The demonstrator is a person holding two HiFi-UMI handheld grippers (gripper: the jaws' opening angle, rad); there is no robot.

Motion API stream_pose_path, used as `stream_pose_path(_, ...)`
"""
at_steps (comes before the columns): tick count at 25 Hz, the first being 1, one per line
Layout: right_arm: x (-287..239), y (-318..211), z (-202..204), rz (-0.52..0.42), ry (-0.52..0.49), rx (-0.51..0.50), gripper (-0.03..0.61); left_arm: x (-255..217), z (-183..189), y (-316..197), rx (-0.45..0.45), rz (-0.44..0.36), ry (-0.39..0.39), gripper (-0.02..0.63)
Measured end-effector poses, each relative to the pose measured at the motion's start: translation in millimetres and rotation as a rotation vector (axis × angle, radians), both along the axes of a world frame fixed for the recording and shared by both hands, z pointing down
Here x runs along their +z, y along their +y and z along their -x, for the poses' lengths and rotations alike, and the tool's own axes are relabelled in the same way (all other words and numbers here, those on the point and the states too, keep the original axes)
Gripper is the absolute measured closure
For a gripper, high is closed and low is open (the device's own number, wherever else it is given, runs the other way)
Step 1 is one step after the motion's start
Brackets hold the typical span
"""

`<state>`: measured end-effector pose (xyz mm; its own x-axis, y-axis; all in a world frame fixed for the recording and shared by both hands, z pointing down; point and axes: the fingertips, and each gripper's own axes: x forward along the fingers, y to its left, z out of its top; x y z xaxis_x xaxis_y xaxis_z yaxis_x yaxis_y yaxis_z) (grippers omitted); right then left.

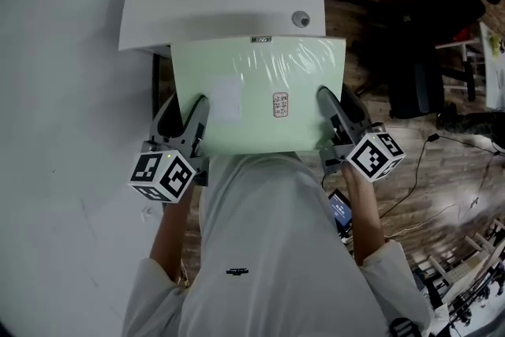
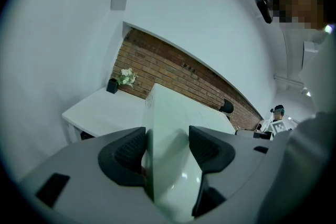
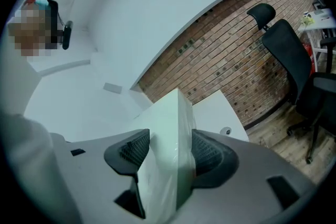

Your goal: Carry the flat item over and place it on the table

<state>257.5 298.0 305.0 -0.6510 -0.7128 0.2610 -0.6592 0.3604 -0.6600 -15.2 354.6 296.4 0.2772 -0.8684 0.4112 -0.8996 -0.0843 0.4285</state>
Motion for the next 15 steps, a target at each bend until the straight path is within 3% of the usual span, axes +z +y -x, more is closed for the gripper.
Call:
stream_pose_path(5, -1, -85, 49, 0.026, 0.027, 0.020, 0.313, 5, 51, -90, 0.018, 0.020, 0.030, 0.347)
stream_pose_path(10, -19, -118, 89, 0.019, 0.012, 0.042, 0.313, -11, 92, -129, 0.041, 0.010, 0.033, 0.347)
stream_pose_path(15, -6, -181, 148, 0.023, 0.015, 0.068, 0.314, 6, 154, -198, 0.065, 0.007, 0.062, 0.348)
